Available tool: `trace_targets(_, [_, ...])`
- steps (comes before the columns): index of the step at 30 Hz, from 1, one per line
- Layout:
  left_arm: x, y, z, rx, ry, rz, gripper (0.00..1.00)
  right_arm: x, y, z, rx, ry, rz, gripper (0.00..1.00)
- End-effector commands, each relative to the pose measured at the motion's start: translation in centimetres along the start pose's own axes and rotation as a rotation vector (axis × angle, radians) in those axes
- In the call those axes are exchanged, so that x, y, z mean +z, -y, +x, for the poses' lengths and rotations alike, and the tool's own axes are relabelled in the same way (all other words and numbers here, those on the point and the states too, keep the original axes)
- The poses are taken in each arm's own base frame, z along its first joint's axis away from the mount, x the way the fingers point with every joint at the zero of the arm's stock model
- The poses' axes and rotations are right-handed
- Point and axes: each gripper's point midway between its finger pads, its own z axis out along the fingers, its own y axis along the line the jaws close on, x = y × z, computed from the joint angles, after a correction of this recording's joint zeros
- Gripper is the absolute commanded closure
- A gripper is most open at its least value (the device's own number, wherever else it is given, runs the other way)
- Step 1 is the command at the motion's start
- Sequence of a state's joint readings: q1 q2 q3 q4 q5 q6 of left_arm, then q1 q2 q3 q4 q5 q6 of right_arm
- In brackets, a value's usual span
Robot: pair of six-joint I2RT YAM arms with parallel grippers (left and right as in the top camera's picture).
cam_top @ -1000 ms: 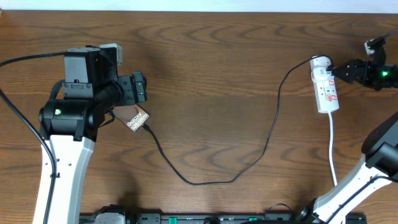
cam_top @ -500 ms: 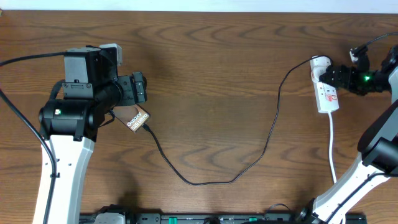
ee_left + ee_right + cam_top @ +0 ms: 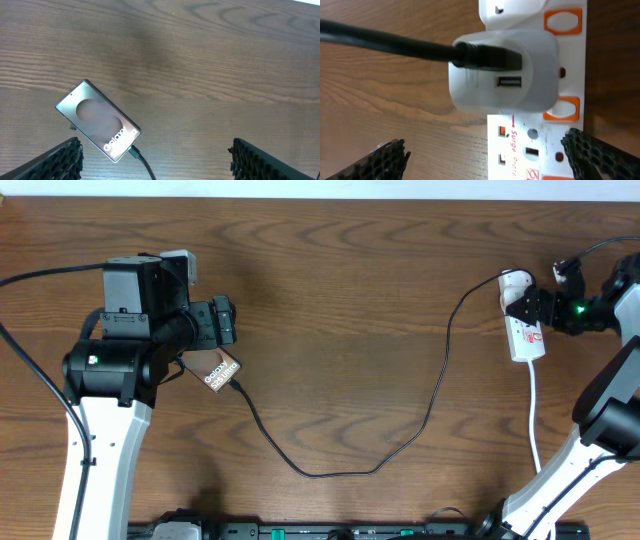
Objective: Plug charger to phone and switch on socket
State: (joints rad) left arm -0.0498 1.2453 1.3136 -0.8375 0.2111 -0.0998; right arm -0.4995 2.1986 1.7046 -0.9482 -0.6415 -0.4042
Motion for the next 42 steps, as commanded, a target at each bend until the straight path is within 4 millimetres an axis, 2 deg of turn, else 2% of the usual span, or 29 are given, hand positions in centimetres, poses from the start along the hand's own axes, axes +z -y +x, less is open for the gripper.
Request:
trace_targets(1, [-0.2,0.2,-0.2,0.016,0.007,0.009,0.09,0.8,-0.6,0.0,-0.043,-0.003,-0.021,0.01])
trace_targets(11, [-0.2,0.2,-0.1,0.016,0.007,0.009,0.09,1.0,-0.6,-0.7,-0.069,0.020,-0.012,0.01])
trace_targets(34, [-0.2,0.2,-0.2,0.016,0.007,0.009,0.09,1.3,-0.5,-0.7,-0.042,0.019,-0.012,0.01])
trace_targets(42, [-0.2,0.2,-0.1,0.016,0.007,0.009,0.09,2.0,-1.2,-1.0,-0.065,0.017,-0.017,0.01])
